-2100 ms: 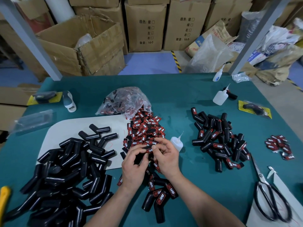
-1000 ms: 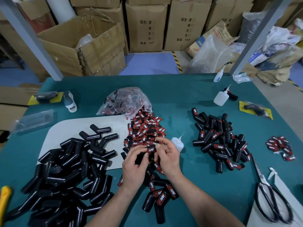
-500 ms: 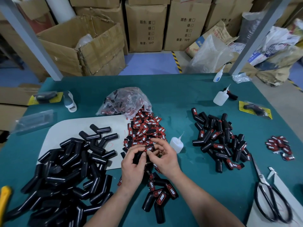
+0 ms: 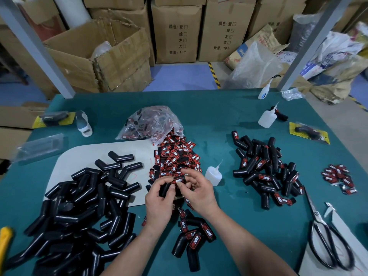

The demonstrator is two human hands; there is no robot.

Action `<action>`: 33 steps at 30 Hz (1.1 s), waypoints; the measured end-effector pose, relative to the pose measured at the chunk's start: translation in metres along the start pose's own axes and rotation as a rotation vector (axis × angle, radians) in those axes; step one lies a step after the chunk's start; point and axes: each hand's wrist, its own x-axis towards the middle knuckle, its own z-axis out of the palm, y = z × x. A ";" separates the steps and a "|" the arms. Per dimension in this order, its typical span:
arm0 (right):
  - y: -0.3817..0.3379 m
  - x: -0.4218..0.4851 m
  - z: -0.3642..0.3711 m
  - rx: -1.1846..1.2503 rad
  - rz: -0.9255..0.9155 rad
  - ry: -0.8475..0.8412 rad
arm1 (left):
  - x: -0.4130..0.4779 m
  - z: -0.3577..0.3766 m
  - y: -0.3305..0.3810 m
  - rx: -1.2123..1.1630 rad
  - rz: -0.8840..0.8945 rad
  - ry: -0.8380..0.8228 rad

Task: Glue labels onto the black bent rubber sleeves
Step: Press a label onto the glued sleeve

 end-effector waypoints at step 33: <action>0.007 0.003 0.001 0.198 0.063 0.057 | 0.000 0.001 -0.011 -0.041 0.083 -0.037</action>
